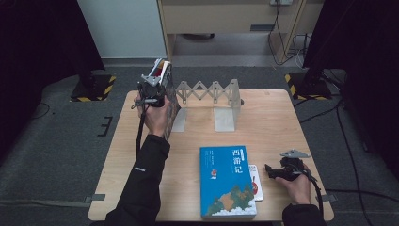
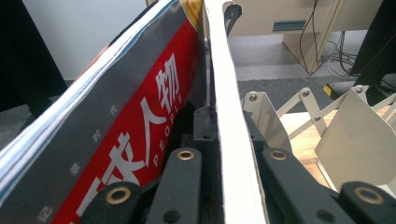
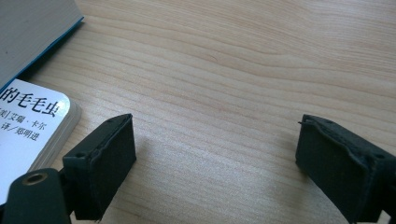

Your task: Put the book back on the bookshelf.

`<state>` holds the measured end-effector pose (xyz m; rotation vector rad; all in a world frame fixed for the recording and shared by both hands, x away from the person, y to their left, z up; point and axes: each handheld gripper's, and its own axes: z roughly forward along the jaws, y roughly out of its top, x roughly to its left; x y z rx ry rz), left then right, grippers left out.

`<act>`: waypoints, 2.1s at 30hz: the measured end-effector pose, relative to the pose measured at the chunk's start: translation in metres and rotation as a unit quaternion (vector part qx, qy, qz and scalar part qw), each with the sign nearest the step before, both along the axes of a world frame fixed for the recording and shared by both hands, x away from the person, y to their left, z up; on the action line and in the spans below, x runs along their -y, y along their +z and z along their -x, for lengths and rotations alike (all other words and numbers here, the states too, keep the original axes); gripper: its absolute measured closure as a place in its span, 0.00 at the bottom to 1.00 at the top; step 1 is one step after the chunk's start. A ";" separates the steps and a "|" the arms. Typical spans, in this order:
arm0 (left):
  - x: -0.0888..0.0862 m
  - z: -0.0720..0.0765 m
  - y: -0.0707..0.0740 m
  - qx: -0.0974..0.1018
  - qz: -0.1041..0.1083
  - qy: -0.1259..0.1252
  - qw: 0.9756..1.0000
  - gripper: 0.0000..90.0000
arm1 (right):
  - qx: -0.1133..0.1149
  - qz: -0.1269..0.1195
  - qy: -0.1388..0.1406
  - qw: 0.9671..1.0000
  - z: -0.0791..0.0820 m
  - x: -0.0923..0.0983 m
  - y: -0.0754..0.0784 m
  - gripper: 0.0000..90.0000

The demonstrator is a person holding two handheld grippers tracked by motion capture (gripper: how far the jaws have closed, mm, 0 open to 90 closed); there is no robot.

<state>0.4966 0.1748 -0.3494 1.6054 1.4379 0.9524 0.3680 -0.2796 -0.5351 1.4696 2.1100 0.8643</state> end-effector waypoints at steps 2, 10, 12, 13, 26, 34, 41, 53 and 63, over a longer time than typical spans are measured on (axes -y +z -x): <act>-0.001 0.001 0.000 -0.003 0.001 -0.003 1.000 0.90 | 0.000 0.000 -0.001 1.000 0.000 0.000 0.000 0.13; -0.004 0.008 0.004 -0.001 -0.003 -0.012 1.000 0.79 | 0.001 0.000 -0.002 1.000 0.000 -0.001 0.000 0.13; -0.005 0.011 0.005 0.000 -0.001 -0.016 1.000 0.76 | 0.001 -0.001 -0.002 1.000 0.000 0.000 0.000 0.13; -0.006 0.014 0.006 0.001 0.003 -0.020 1.000 0.76 | 0.001 -0.001 -0.002 1.000 0.000 0.000 0.000 0.13; -0.011 0.048 0.014 0.031 0.019 -0.061 0.997 0.63 | 0.001 -0.001 -0.001 1.000 0.000 -0.001 0.000 0.13; -0.025 0.059 0.018 0.056 0.063 -0.097 0.992 0.55 | 0.001 -0.001 -0.001 1.000 0.000 -0.001 0.000 0.13; -0.040 0.074 0.020 0.073 0.083 -0.133 0.985 0.50 | 0.002 -0.002 -0.001 1.000 0.000 -0.001 0.000 0.13; -0.052 0.099 0.018 0.077 0.097 -0.168 0.978 0.46 | 0.005 -0.004 0.000 1.000 0.001 0.000 -0.001 0.12; -0.050 0.115 0.001 0.064 0.090 -0.188 0.976 0.43 | 0.011 -0.008 0.004 1.000 0.002 -0.001 -0.003 0.08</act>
